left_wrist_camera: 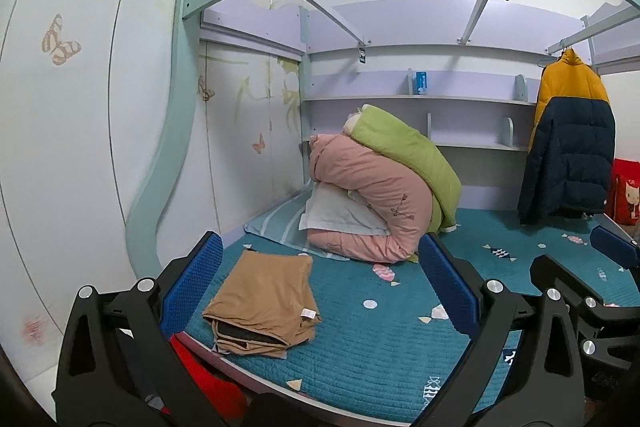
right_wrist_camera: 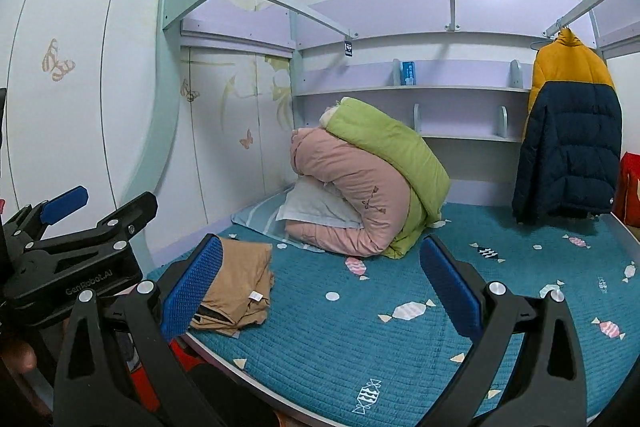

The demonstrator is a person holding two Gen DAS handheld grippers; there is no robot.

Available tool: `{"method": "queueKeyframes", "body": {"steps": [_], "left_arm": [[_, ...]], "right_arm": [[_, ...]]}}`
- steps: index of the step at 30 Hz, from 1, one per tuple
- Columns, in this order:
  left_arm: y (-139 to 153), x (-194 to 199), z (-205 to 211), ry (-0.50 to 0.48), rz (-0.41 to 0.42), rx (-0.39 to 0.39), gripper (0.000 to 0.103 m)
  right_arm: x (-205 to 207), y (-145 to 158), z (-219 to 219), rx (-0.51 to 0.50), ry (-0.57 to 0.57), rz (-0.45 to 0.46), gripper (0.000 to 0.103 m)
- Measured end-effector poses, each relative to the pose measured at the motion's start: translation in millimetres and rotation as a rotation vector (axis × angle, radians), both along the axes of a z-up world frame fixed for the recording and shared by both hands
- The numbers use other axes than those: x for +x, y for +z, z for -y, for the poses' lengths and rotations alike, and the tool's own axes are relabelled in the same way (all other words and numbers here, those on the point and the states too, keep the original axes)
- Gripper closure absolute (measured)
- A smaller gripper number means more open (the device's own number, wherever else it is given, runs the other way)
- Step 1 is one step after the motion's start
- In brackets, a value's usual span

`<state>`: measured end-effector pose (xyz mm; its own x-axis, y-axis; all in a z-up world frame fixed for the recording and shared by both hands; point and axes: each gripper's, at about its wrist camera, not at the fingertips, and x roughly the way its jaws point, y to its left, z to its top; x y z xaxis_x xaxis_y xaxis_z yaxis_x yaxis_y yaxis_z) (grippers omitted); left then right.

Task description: Fold large clothes

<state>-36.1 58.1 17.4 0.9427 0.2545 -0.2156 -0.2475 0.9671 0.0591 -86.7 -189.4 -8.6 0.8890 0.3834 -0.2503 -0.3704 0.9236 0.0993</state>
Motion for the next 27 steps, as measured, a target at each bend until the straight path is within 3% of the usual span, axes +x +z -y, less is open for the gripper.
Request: {"method": "queueKeyframes", "body": {"steps": [27], "left_arm": [[2.7, -11.6, 15.2, -0.007, 0.033, 0.034, 0.005]], "right_arm": [[-5.3, 6.6, 1.2, 0.014, 0.005, -0.011, 0.008]]}}
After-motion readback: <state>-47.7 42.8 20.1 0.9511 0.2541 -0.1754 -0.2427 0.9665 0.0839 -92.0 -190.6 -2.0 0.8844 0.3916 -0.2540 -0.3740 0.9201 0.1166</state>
